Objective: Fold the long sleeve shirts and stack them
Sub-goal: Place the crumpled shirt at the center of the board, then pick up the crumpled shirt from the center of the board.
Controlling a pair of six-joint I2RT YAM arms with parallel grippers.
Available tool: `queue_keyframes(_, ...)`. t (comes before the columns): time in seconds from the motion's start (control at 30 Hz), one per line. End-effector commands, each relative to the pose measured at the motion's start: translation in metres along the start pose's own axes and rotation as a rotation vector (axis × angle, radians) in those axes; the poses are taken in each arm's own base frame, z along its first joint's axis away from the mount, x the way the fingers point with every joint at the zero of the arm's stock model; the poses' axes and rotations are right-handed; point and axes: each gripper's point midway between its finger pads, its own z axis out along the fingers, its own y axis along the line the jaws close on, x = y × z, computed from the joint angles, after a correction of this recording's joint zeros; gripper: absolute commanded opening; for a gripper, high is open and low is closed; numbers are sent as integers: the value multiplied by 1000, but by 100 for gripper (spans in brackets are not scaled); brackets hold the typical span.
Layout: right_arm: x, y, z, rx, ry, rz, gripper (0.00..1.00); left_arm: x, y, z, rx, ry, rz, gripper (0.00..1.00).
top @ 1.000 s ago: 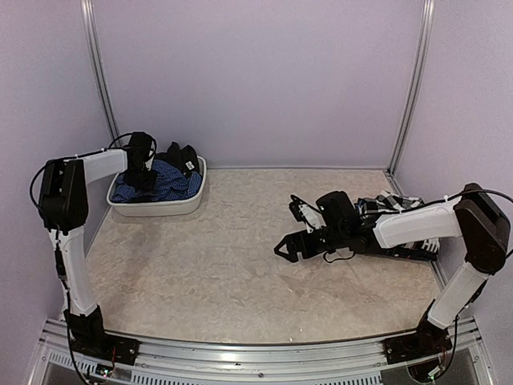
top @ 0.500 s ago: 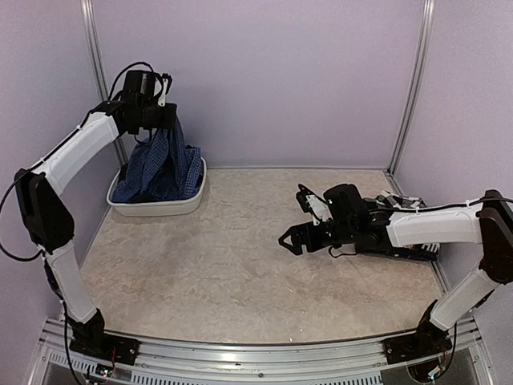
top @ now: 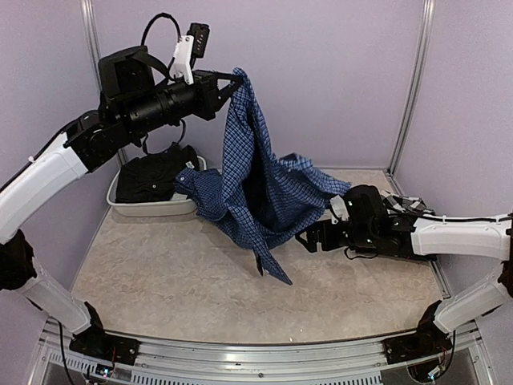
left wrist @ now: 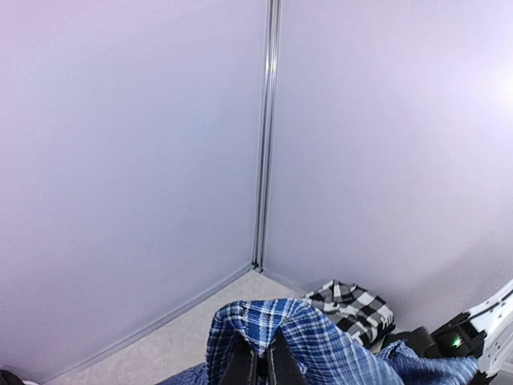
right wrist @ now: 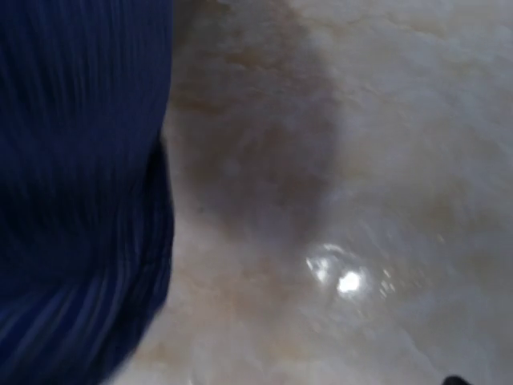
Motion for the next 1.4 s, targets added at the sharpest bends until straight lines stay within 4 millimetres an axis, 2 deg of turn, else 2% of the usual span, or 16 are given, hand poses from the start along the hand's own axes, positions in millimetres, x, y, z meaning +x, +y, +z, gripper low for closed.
queue_keyframes(0.0,10,-14,-17,53,-17,37,97,106,4,42,-8,206,-22,6)
queue_keyframes(0.07,15,-23,-22,96,-7,46,98,138,-1,53,32,258,-43,3)
queue_keyframes(0.17,18,-42,-33,179,7,67,99,170,-8,67,68,310,-80,3)
queue_keyframes(0.2,17,-50,-38,215,5,81,99,183,-8,71,65,338,-86,6)
queue_keyframes(0.3,7,-59,-52,267,-20,84,99,220,-4,80,48,415,-81,27)
queue_keyframes(0.37,-1,-56,-56,264,-35,66,100,238,2,80,22,453,-67,38)
queue_keyframes(0.43,-9,-51,-55,247,-41,42,99,250,11,75,-23,473,-63,54)
queue_keyframes(0.5,-15,-37,-47,183,-37,9,100,258,25,65,-101,488,-58,69)
queue_keyframes(0.6,-13,-15,-24,114,-1,-47,99,280,61,38,-287,520,-69,96)
queue_keyframes(0.63,-12,-7,-15,92,12,-72,99,288,69,29,-325,530,-77,99)
queue_keyframes(0.73,-10,19,6,24,40,-135,100,308,91,4,-411,544,-119,99)
queue_keyframes(0.87,-1,52,26,-107,69,-188,100,324,107,-26,-456,519,-206,99)
queue_keyframes(1.0,12,73,45,-218,109,-203,100,341,134,-53,-550,511,-315,99)
queue_keyframes(1.13,22,77,68,-217,152,-198,100,364,150,-69,-622,522,-386,99)
queue_keyframes(1.27,29,69,91,-156,185,-188,99,388,168,-68,-665,564,-409,99)
queue_keyframes(1.37,32,60,100,-101,211,-189,98,403,182,-65,-678,588,-438,99)
